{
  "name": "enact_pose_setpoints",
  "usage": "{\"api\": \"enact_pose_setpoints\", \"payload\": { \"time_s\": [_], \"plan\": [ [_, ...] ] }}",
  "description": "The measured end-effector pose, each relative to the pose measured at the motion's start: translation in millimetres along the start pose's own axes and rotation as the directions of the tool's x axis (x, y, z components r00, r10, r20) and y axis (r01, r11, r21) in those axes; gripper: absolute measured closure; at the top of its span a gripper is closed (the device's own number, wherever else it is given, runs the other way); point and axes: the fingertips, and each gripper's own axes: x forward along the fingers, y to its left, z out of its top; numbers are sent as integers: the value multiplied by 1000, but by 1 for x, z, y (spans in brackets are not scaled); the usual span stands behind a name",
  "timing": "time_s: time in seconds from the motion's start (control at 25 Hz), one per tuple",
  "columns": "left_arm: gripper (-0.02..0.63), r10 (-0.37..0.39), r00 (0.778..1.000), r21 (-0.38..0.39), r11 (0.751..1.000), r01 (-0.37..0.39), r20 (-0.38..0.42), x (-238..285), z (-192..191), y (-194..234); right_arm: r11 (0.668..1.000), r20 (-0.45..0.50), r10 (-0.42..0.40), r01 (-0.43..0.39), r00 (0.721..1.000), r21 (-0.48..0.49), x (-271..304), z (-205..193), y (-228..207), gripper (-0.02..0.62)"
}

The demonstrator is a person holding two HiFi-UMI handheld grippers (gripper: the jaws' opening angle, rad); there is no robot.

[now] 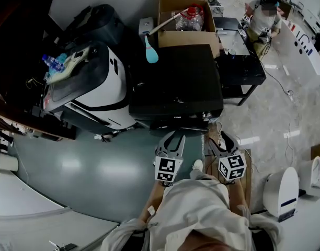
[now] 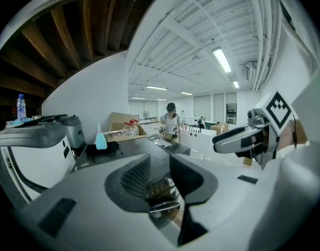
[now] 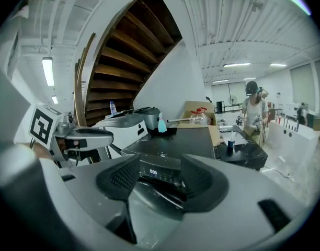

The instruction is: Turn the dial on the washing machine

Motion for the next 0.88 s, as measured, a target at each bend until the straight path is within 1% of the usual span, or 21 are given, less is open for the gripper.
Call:
{"api": "enact_pose_setpoints", "payload": {
  "time_s": [0.28, 0.48, 0.64, 0.88],
  "plan": [
    [489, 18, 1000, 16, 1000, -17, -20, 34, 9, -7, 1000, -5, 3, -3, 1000, 2, 18, 3, -41, 354],
    [482, 38, 998, 23, 999, -37, -42, 53, 10, -8, 1000, -21, 9, -9, 1000, 11, 31, -2, -62, 354],
    [480, 49, 997, 18, 999, -47, -63, 64, 4, -10, 1000, -35, 12, -12, 999, 13, 41, -9, -74, 354],
    [479, 45, 993, 2, 999, -45, -108, 85, -15, -13, 1000, -67, 5, -3, 998, 20, 57, -25, -88, 354]
  ]
}}
